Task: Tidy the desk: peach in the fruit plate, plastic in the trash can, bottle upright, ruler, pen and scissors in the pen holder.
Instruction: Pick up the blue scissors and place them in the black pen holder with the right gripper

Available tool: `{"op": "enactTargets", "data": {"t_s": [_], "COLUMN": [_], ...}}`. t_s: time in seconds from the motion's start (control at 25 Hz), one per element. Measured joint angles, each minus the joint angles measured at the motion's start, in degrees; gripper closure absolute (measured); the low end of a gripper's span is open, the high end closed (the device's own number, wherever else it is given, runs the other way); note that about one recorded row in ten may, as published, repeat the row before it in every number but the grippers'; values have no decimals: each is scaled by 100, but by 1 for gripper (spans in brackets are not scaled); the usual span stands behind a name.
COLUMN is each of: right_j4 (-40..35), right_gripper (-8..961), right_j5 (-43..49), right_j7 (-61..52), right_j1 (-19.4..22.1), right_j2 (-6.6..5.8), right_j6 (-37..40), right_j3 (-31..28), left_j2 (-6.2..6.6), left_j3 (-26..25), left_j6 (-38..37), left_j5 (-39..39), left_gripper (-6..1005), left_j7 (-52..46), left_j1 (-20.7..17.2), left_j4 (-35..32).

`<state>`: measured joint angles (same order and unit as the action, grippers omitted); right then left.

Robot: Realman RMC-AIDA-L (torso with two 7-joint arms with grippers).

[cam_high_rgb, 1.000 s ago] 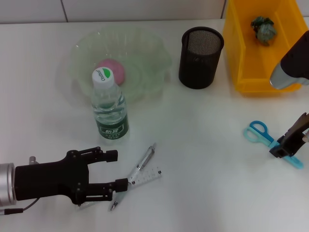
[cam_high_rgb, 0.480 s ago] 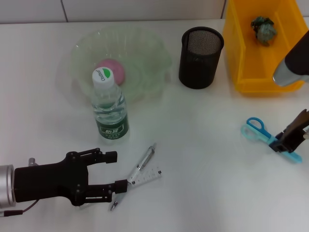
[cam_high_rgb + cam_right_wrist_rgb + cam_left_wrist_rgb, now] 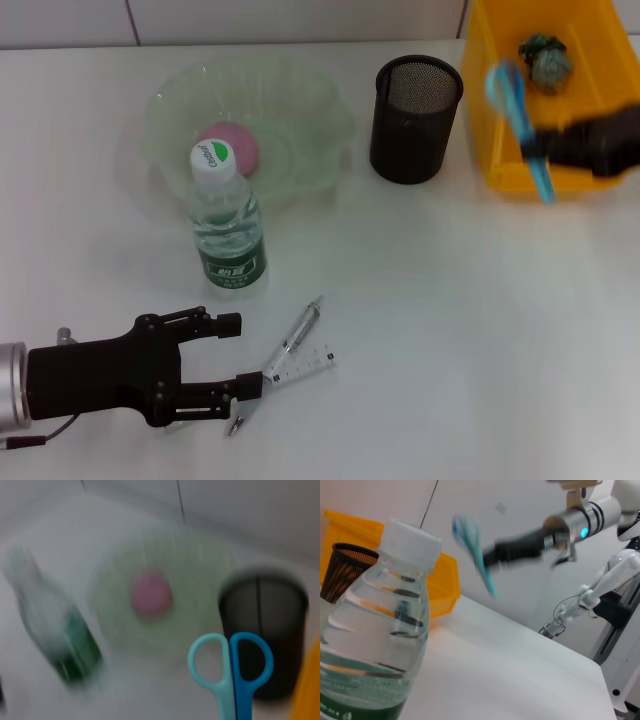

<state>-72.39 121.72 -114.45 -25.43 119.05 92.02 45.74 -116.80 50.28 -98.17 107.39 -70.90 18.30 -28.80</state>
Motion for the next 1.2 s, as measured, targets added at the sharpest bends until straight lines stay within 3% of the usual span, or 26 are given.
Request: {"op": "enactTargets", "data": {"t_s": [0.12, 0.28, 0.56, 0.84, 1.2], "right_j4": [1367, 3267, 5783, 6663, 6869], "right_gripper": [702, 689, 668, 646, 618], "right_j5": [-1667, -3337, -4656, -4972, -5184], "right_j7": [1392, 3447, 6331, 7432, 7691], "right_j1": [-57, -274, -1059, -1542, -1545], "right_j2": [-7, -6, 33, 68, 83], "right_j6": [-195, -569, -1379, -2076, -2135], "right_j3": [-757, -947, -933, -977, -1013], "left_j2": [0, 5, -2, 5, 9], "left_j3": [1, 1, -1, -5, -10], "left_j6": [-1, -1, 35, 44, 44], "left_j5": [1, 0, 0, 0, 0], "left_gripper": [157, 157, 158, 158, 158], "left_j7": [4, 7, 26, 26, 33], "left_j1": [-1, 9, 13, 9, 30], "left_j4": [0, -3, -3, -3, -3]}}
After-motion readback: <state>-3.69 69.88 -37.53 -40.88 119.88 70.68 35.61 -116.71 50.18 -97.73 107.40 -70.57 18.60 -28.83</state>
